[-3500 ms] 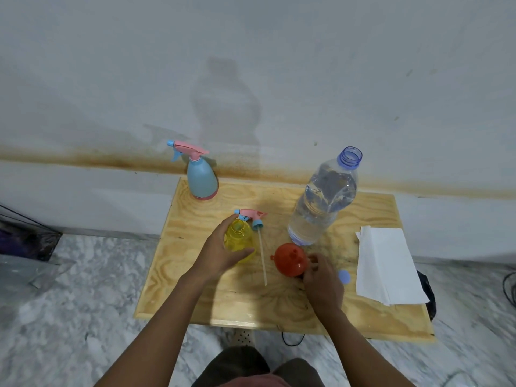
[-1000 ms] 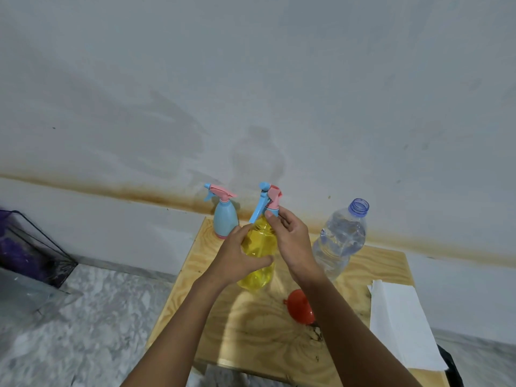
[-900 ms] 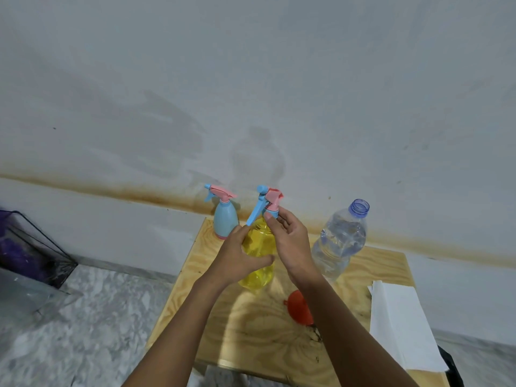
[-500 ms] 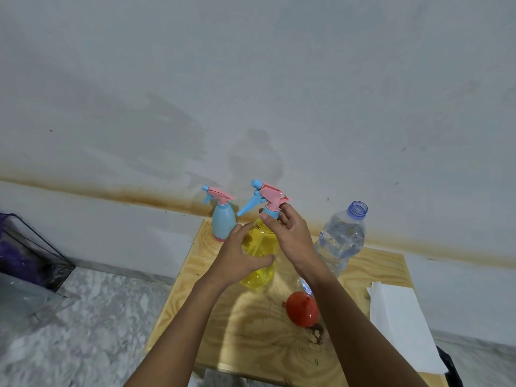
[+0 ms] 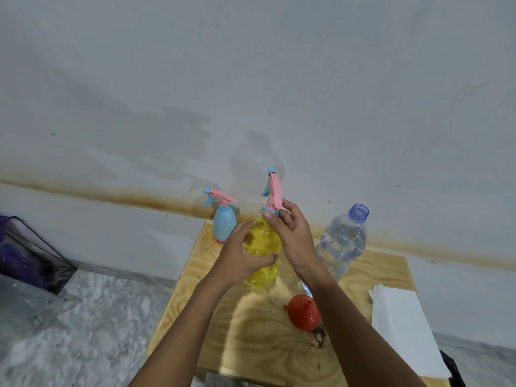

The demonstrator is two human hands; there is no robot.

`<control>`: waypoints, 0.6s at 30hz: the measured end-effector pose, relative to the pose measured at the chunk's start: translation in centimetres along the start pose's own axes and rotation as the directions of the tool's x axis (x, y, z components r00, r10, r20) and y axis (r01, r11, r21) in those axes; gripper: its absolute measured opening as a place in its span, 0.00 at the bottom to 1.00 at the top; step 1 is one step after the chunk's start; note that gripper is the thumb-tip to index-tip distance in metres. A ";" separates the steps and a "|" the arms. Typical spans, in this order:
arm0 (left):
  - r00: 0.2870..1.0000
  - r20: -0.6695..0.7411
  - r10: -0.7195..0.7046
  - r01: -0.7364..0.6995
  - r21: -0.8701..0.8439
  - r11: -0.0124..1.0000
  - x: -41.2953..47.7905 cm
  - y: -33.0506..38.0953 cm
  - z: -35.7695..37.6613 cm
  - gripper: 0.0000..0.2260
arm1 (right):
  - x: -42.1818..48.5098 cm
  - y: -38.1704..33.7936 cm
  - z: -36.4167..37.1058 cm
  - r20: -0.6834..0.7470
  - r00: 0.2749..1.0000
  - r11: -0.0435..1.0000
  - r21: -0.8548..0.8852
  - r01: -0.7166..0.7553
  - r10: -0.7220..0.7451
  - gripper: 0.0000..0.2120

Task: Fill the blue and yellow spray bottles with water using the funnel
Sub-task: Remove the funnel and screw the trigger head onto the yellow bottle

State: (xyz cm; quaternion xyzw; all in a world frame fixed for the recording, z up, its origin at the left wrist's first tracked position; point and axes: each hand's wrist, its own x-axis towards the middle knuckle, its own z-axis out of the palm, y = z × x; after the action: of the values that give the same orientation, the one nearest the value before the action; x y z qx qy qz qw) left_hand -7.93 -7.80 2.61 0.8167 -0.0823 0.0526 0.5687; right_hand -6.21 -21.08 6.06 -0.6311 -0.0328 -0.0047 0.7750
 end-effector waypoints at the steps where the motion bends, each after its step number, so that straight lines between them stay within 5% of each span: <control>1: 1.000 -0.005 0.003 -0.003 0.001 1.000 0.0 0.0 0.0 0.26 | 0.0 -0.1 -0.1 0.022 1.000 1.000 0.006 0.000 -0.001 0.15; 8: 1.000 -0.014 0.015 -0.015 -0.009 1.000 0.1 0.3 0.1 0.28 | -0.2 0.4 1.2 -0.132 0.990 0.999 -0.001 0.053 -0.053 0.12; 14: 1.000 0.004 0.001 -0.001 -0.049 0.999 0.2 0.2 0.1 0.27 | -1.0 0.3 1.3 -0.083 0.994 0.996 0.037 0.077 -0.073 0.13; 18: 1.000 0.025 -0.010 0.011 -0.063 0.998 0.2 0.3 0.2 0.29 | -1.3 0.1 1.9 -0.215 0.974 0.996 0.030 0.086 -0.077 0.12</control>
State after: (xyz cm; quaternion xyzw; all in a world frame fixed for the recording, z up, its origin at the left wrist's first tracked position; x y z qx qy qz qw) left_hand -7.79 -8.07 2.88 0.7994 -0.0866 0.0371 0.5934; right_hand -7.57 -19.22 6.24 -0.6098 0.0245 -0.1035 0.7854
